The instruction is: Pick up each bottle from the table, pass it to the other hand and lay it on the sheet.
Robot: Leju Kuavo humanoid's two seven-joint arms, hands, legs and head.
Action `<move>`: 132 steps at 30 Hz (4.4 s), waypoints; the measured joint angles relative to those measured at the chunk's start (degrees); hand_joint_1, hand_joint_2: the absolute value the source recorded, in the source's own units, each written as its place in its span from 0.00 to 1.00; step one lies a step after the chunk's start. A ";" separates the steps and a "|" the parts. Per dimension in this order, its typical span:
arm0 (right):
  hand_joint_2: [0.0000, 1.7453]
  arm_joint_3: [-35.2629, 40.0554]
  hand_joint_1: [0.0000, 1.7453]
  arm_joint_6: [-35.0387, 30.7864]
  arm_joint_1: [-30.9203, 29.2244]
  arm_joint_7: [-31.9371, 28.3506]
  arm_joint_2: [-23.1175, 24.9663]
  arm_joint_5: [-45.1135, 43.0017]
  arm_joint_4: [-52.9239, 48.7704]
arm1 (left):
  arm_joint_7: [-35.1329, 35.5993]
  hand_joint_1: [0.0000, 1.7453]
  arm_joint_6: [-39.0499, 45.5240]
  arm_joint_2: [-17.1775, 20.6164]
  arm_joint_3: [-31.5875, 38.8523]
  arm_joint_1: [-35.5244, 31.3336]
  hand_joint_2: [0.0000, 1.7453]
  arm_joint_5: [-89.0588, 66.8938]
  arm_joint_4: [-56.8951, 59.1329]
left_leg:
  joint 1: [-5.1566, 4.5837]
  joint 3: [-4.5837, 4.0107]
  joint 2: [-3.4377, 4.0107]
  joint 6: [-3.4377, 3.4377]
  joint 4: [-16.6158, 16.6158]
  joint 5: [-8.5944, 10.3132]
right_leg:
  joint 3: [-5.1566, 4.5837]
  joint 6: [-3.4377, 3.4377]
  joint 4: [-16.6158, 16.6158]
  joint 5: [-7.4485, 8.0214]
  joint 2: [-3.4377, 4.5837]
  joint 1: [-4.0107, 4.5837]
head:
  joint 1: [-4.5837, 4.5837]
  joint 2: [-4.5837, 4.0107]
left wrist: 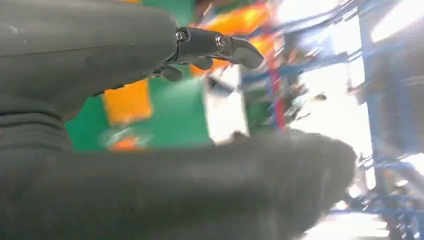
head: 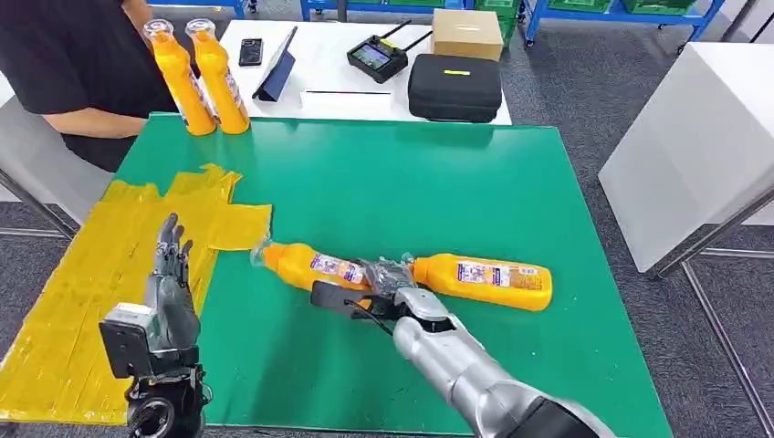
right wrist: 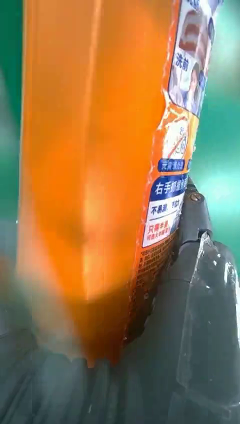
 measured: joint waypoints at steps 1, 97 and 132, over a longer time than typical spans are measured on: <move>1.00 -1.60 1.00 0.15 0.73 -4.22 -0.07 -4.24 -1.01 | 0.87 0.00 -2.49 0.00 0.50 0.49 1.00 2.56 -0.02 | 0.00 -0.21 0.02 -0.02 0.01 0.09 | 0.09 0.01 0.03 0.11 0.01 0.00 | -0.02 0.00; 0.00 15.11 0.00 -8.61 26.87 0.19 -10.03 -13.86 -51.78 | 26.45 0.00 22.15 -2.36 14.64 -2.03 0.00 -84.19 17.21 | 0.00 -1.60 0.04 0.00 0.04 0.33 | -1.33 -0.01 0.05 0.33 0.02 0.02 | 0.00 0.00; 1.00 -4.57 0.00 -15.95 47.78 22.53 -29.62 19.58 -74.93 | 4.21 0.00 16.79 -0.02 11.25 8.05 0.00 -16.38 3.40 | -0.24 -1.66 -0.11 0.17 0.06 0.00 | -1.28 0.30 -0.04 0.06 -0.02 -0.20 | -0.07 0.00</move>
